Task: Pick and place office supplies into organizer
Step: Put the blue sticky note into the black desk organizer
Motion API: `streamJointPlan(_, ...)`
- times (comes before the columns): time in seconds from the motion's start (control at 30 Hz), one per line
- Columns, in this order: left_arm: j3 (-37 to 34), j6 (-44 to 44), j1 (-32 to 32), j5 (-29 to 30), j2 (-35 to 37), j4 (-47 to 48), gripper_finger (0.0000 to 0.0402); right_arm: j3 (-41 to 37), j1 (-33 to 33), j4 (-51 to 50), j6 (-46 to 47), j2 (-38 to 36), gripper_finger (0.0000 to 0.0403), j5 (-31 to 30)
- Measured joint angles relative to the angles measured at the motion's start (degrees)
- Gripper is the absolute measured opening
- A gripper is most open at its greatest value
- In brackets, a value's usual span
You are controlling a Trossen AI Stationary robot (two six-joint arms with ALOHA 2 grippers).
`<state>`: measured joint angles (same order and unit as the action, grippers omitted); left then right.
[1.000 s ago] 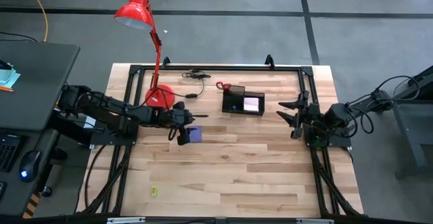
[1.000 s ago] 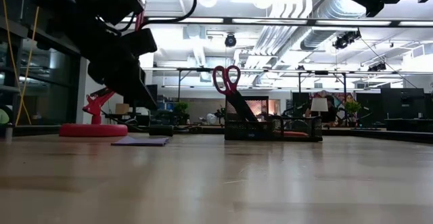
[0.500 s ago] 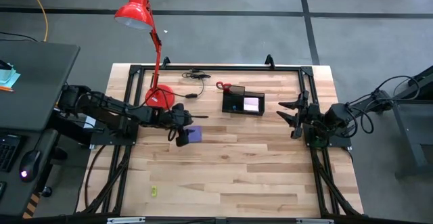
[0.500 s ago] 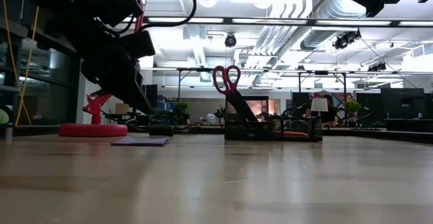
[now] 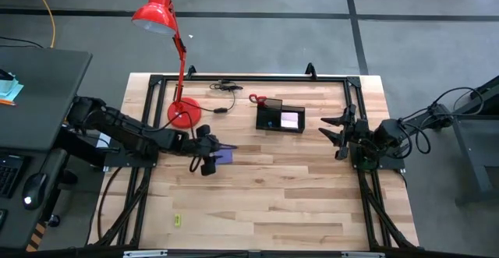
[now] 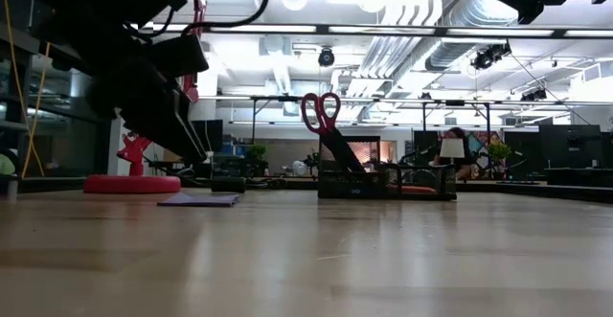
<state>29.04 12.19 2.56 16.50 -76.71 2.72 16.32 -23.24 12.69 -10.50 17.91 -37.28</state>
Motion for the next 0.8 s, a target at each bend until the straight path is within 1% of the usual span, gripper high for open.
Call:
streamJointPlan(0.1, 0.00, 0.11, 0.82, 0.52, 0.00, -0.16, 0.0193, 0.00, 0.00, 0.00, -0.02, 0.00, 0.0151, 0.00)
streamJointPlan(0.23, 0.00, 1.10, 1.69, 3.64, 0.00, 0.22, 0.0193, 0.00, 0.00, -0.01, -0.01, 0.00, 0.0151, -0.02)
streamJointPlan(0.33, 0.00, 2.22, 1.69, 4.37, 0.00, 0.69, 0.0194, 0.00, 0.00, -0.02, 0.00, 0.00, 0.0151, 0.00)
streamJointPlan(0.43, 0.00, 2.67, 1.55, 4.79, -0.04, 1.43, 0.0209, 0.00, 0.00, 0.00, 0.00, 0.00, 0.0151, 0.00)
streamJointPlan(0.5, 0.02, 2.44, 1.58, 5.47, -0.48, 1.22, 0.0230, 0.00, 0.00, 0.00, 0.00, 0.00, 0.0150, 0.00)
streamJointPlan(0.6, 0.02, 2.89, 1.58, 5.52, -1.08, 0.64, 0.0273, 0.00, 0.00, -0.01, -0.01, 0.00, 0.0150, 0.00)
streamJointPlan(0.8, 0.20, 3.28, 1.58, 4.58, -3.58, 0.02, 0.0380, 0.00, 0.00, 0.00, 0.00, 0.01, 0.0150, -0.01)
